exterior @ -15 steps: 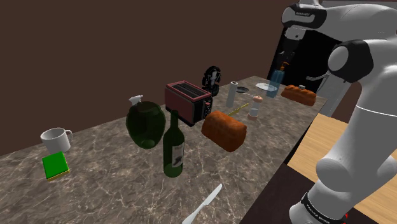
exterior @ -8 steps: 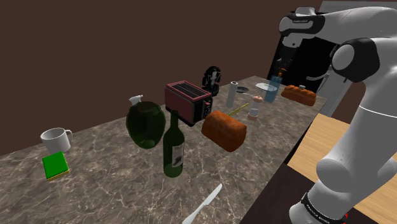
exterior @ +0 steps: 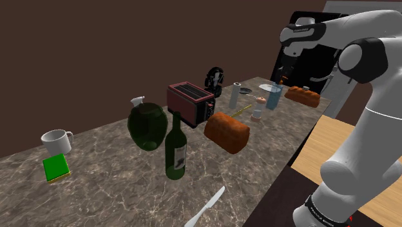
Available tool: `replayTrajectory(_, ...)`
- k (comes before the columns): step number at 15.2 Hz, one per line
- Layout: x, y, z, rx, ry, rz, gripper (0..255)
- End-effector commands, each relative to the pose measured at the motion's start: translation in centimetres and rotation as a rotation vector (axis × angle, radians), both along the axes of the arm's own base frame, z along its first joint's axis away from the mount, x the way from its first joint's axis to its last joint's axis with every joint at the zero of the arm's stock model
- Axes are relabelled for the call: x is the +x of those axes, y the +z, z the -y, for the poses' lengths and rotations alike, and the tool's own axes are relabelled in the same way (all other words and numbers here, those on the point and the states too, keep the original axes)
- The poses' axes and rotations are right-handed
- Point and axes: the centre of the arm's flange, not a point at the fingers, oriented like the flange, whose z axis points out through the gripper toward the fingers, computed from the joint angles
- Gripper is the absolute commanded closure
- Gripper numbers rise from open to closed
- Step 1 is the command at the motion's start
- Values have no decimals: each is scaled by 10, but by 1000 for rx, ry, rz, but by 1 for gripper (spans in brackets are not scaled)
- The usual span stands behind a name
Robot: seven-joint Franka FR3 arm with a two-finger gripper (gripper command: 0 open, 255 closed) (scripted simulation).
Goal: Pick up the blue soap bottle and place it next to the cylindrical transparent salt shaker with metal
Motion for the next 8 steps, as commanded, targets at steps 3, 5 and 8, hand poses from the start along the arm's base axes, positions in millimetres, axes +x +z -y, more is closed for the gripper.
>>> replayTrajectory(3,2,-20,-1,-1,0,1,255)
replayTrajectory(5,2,-31,-1,-1,0,1,255)
replayTrajectory(8,2,-47,-1,-1,0,1,255)
